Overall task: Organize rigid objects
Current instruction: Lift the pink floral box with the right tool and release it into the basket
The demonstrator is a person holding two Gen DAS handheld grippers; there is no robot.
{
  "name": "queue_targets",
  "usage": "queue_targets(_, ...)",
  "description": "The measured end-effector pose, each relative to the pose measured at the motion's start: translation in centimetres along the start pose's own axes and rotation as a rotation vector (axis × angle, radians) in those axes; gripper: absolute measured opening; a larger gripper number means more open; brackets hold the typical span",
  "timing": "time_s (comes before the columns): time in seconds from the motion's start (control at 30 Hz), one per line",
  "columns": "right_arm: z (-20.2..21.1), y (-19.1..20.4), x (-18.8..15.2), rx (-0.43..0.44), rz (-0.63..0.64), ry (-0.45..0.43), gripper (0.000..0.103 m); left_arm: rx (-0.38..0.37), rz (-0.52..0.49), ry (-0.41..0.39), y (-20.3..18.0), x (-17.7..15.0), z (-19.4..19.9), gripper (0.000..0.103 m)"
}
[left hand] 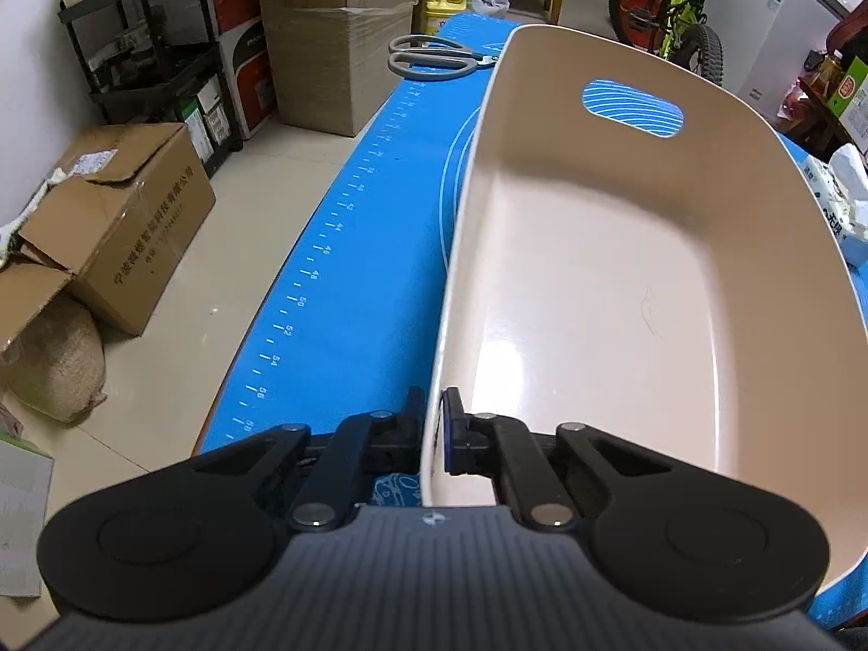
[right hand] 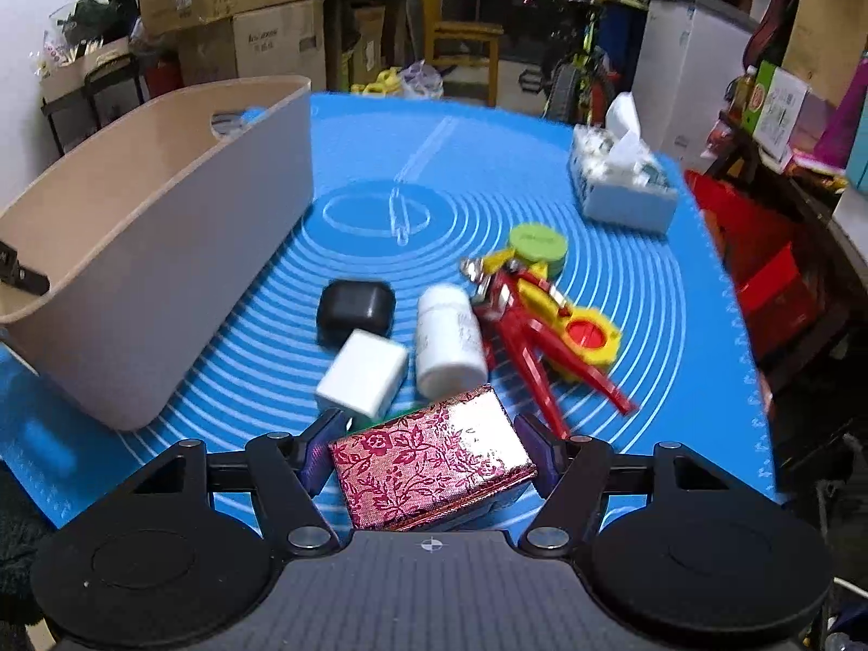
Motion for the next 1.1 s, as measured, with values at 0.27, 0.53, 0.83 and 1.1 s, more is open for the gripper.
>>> queue_targets(0.27,2.5,1.4,4.8,-0.01,0.009,-0.141,0.07,-0.003,-0.001,0.002,0.0,-0.1,-0.1,0.007)
queue_targets(0.53,3.7,5.4,10.9,0.04,0.015,-0.299,0.07,0.0,-0.004,0.003,-0.2,-0.1,0.0,0.007)
queue_targets(0.83,2.2,11.3,15.3,0.111,0.031,-0.367,0.07,0.004,-0.01,0.003,-0.1,-0.2,0.0,0.007)
queue_targets(1.1,-1.1,15.4,16.1,0.117,0.066,-0.311,0.07,0.01,-0.019,0.003,-0.1,-0.2,0.0,0.008)
Point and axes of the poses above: each gripper's, at about its wrist camera, not at the fingertips, and z roughly against the way its jaws point, y to its left, x to its top, the point moved 4 cm from there along -z, roughly the way its jaws point, and after that the axes turned 5 degrees about -y, right-handed, at the moved point
